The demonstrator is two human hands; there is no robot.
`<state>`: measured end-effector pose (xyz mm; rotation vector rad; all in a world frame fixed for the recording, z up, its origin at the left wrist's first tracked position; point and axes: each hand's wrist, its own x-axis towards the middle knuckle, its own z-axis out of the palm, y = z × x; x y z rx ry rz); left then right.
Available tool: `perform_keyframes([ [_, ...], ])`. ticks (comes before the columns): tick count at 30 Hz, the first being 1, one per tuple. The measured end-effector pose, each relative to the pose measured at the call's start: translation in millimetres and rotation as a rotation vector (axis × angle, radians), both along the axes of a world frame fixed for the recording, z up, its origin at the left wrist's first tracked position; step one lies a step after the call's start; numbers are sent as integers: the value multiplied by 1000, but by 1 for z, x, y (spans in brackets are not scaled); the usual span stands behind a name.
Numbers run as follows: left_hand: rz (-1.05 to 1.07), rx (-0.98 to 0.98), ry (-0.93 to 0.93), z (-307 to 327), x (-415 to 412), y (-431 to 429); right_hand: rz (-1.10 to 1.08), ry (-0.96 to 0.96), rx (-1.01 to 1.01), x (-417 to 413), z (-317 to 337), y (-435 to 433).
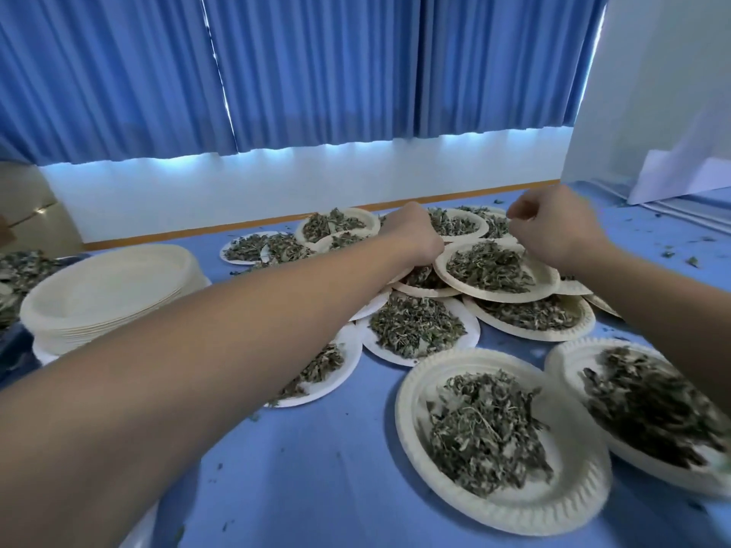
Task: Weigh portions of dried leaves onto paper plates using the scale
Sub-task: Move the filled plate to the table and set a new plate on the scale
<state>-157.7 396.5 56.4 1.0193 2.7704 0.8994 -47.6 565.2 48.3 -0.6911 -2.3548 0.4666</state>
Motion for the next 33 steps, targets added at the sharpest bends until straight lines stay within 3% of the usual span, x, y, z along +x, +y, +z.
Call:
perform_keyframes([
  [5, -124, 76, 80, 11, 7, -49, 297, 24, 86, -17, 17, -80],
  [13, 12, 19, 157, 30, -19, -196, 566, -22, 167, -62, 39, -223],
  [22, 7, -165, 259, 31, -43, -368, 924, -149, 357, -102, 47, -355],
  [29, -94, -244, 391, 20, -47, -427, 962, -385, 710, -106, 45, -393],
  [33, -126, -230, 425, 18, -47, -431, 914, -442, 794, -105, 48, -396],
])
